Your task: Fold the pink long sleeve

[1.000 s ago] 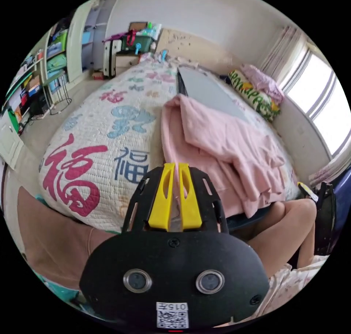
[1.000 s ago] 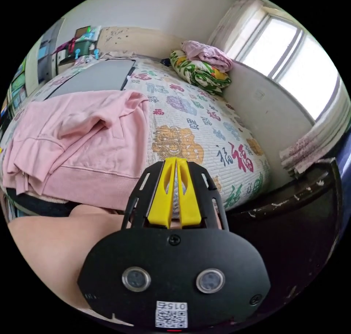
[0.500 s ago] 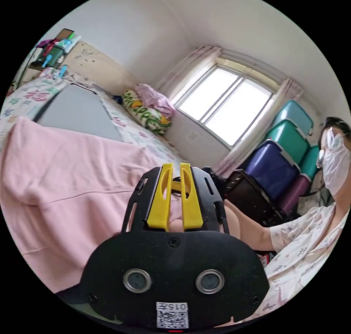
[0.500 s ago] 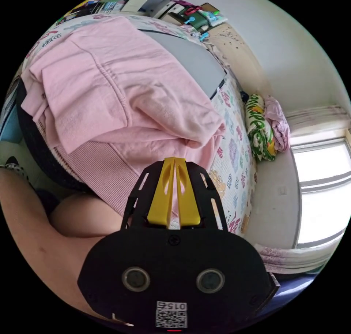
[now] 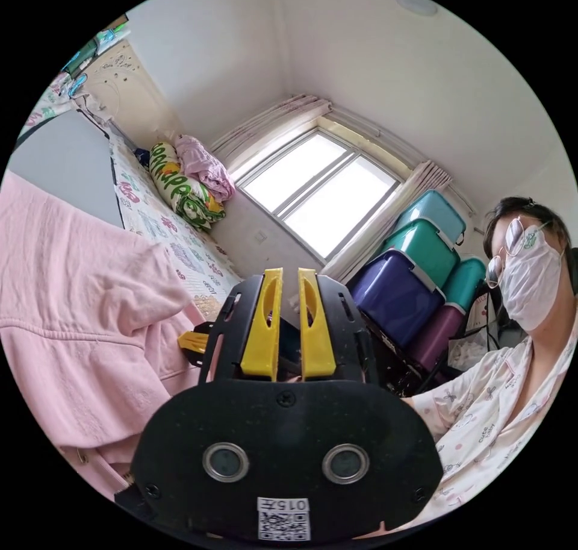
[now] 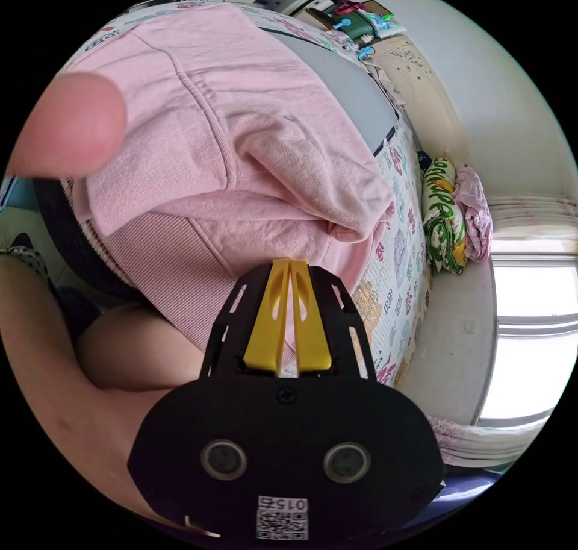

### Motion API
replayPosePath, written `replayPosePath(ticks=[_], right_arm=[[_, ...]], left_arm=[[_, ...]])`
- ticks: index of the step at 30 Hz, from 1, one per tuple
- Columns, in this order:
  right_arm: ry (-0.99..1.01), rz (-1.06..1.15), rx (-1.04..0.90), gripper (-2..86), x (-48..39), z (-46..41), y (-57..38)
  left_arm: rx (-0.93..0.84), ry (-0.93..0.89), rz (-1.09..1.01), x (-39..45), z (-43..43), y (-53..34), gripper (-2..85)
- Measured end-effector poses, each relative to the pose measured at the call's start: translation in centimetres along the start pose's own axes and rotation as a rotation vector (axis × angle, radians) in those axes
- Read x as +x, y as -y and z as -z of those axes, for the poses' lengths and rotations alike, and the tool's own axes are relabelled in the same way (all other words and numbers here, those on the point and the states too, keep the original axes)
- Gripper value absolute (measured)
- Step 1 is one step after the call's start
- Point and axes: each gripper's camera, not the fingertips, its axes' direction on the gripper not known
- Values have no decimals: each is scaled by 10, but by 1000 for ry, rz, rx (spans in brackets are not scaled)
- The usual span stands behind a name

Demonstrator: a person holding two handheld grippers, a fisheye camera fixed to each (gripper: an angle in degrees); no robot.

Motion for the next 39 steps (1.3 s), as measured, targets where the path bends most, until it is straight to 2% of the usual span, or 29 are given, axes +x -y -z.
replayPosePath(ticks=[16, 39], right_arm=[[19, -31, 18, -5, 28, 19, -2], [14, -27, 30, -5, 29, 34, 10]], left_arm=[[-8, -40, 8, -33, 43, 29, 19], [14, -52, 42, -76, 43, 80, 18]])
